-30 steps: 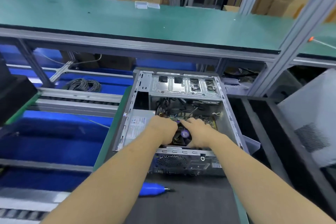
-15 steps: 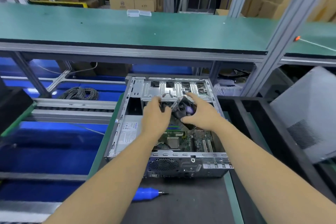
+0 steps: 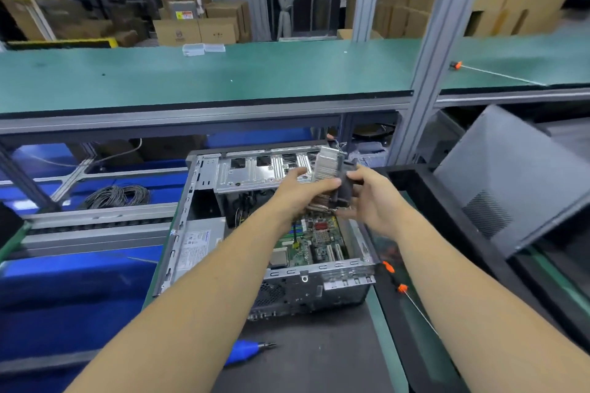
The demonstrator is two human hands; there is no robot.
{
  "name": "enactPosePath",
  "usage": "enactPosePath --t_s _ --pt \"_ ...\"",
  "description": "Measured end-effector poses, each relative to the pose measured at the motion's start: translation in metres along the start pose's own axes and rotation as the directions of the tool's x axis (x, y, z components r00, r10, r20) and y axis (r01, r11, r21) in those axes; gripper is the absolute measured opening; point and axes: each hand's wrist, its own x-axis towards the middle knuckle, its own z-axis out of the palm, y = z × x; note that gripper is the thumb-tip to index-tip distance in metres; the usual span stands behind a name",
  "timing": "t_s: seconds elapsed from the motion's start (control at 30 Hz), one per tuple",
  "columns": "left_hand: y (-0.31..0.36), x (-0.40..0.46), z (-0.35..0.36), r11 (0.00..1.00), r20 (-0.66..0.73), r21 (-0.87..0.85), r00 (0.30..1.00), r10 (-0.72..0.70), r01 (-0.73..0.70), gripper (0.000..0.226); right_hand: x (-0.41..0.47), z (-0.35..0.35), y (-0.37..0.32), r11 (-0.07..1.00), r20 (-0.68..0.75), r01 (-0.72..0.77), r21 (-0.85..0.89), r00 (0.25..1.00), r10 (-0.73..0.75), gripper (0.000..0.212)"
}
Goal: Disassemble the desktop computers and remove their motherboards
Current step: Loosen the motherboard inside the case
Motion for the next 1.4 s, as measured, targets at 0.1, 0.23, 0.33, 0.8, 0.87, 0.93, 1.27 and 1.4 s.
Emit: enactPosePath --t_s 0.1,0.23,0.33,0.8,0.87,0.93,1.27,1.4 --pt "0.002 0.005 0.032 0.999 0.039 -0.005 0.999 0.035 -0.035 0.091 -0.011 -0.025 -0.007 1.000 -0.038 0.011 -0.023 0.999 -0.012 0.048" --pt "0.002 0.013 0.095 0.996 0.047 -0.020 0.995 0.085 -0.084 0.078 -0.033 -0.070 -0.015 0.993 -0.180 0.045 -0.111 0.982 -0.065 0.048" --pt "-0.005 0.019 0.146 0.999 0.050 -0.009 0.997 0.053 -0.053 0.085 -0.052 -0.111 -0.020 0.977 -0.324 0.025 -0.210 0.941 -0.094 0.047" --pt "-0.090 0.030 0.301 0.944 0.361 0.268 0.889 -0.282 0.190 0.129 -0.114 -0.259 0.044 0.900 -0.706 -0.249 -0.359 0.702 -0.088 0.042" --pt "-0.100 0.030 0.306 0.925 0.309 0.349 0.914 -0.262 0.147 0.119 -0.119 -0.270 0.062 0.821 -0.731 -0.354 -0.447 0.674 -0.108 0.053" --pt "-0.104 0.029 0.307 0.907 0.252 0.403 0.937 -0.241 0.125 0.107 -0.121 -0.280 0.077 0.763 -0.758 -0.428 -0.484 0.642 -0.121 0.050" --pt "-0.112 0.047 0.298 0.886 0.103 0.433 0.968 -0.229 0.164 0.059 -0.106 -0.314 0.093 0.872 -0.831 -0.415 -0.258 0.556 0.018 0.048" --pt "-0.112 0.045 0.300 0.875 0.105 0.452 0.964 -0.246 0.174 0.053 -0.103 -0.320 0.096 0.869 -0.835 -0.431 -0.242 0.549 0.040 0.028"
